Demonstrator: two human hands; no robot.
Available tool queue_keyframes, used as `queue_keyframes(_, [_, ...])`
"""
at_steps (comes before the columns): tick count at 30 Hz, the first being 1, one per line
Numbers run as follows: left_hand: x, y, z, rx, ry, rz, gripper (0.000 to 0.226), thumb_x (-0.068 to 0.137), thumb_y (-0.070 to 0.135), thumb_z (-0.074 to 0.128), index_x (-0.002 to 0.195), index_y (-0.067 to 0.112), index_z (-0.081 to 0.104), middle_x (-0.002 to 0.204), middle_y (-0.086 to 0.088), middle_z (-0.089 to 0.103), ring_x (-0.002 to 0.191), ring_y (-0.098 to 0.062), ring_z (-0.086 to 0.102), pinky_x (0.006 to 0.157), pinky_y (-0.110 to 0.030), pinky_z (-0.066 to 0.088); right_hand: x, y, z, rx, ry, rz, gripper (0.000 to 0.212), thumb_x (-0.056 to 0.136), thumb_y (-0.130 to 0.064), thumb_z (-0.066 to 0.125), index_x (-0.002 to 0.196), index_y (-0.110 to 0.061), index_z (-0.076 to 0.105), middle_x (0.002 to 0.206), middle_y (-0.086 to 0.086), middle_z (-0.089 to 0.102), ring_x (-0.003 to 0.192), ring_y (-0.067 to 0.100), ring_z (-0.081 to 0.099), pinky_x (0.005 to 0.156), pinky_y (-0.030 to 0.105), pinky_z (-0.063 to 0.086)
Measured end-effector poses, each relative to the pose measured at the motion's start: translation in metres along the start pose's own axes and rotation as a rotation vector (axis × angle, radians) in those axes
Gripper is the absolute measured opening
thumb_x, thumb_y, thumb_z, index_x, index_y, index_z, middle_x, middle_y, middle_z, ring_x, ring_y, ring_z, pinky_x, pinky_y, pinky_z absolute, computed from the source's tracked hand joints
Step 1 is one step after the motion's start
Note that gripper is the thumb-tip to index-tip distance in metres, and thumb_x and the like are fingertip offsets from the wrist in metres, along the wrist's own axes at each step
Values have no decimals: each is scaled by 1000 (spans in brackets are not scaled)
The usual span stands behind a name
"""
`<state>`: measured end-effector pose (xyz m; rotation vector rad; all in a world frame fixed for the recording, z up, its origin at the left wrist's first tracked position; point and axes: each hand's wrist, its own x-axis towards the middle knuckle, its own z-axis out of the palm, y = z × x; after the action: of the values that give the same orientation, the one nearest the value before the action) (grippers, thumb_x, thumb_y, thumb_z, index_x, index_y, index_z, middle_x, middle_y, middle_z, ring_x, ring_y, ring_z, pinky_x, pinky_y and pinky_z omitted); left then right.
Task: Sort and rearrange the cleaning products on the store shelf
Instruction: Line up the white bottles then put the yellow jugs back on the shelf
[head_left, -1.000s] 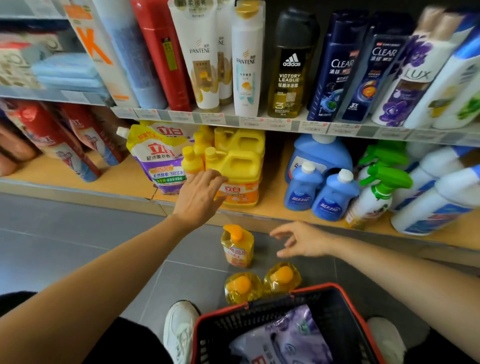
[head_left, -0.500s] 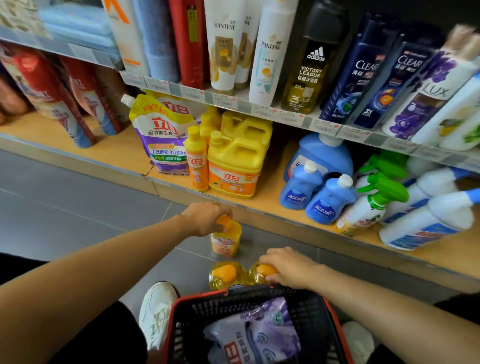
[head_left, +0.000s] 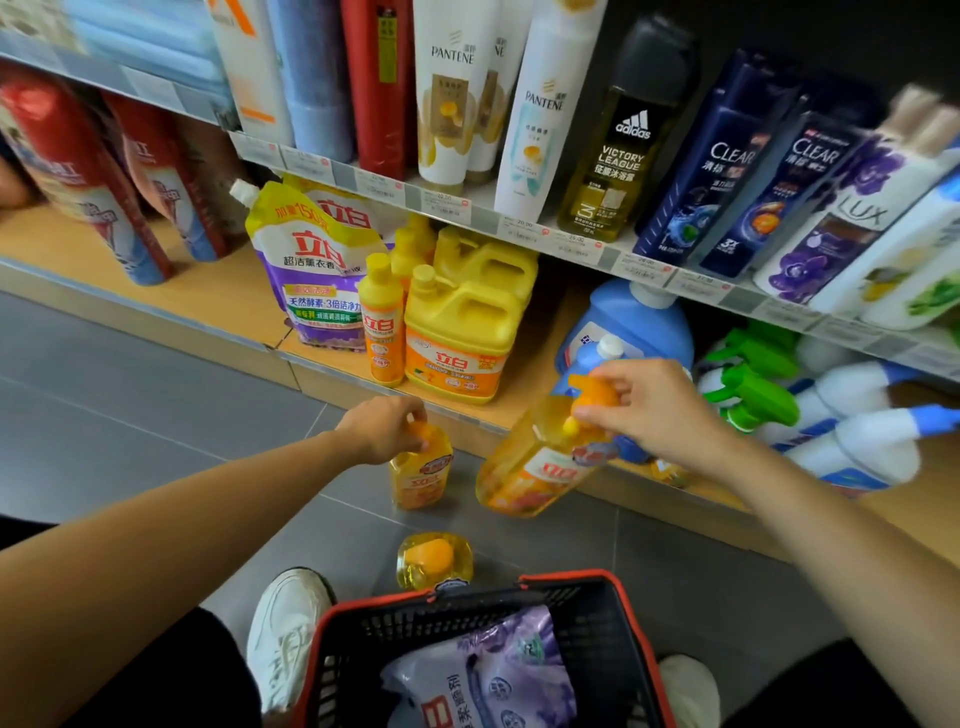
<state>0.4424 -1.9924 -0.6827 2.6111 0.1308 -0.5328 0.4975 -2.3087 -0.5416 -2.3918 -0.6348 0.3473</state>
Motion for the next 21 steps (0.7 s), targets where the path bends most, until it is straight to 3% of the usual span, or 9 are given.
queue_keyframes(3, [-3,0,0,-40,1,3,40,92,40,71,125,23,57,120,-2,63,105,-19,62,87,-33,56,16,-9,-22,60,92,-37,21,77,-28,84,85,-44,73,83,0,76,77,15,74,76,50,61])
queue_keyframes(8, [-7,1,2,-60,15,2,38,94,37,69,127,24,56,122,-2,62,108,-20,62,91,-36,56,52,-10,-25,-30,118,-110,30,77,-28,83,105,-30,71,97,1,74,94,20,69,86,53,57])
queue_keyframes(14, [-5,5,4,-120,48,-30,40,92,33,72,127,19,59,122,-3,63,108,-19,63,93,-37,57,86,1,-10,-149,85,-127,27,80,-25,80,106,-30,71,94,5,72,91,27,67,85,53,54])
queue_keyframes(17, [-5,5,5,-134,68,-26,39,92,30,73,127,18,60,120,-4,63,107,-19,62,92,-36,57,96,10,-2,-182,179,-79,20,83,-33,76,103,-31,69,92,4,70,95,29,62,85,51,52])
queue_keyframes(21, [-5,4,3,-145,61,-19,38,92,27,73,126,16,61,118,-4,64,103,-17,62,88,-30,56,102,12,16,-279,305,-15,34,90,-42,69,116,-21,64,102,9,69,102,32,59,85,47,51])
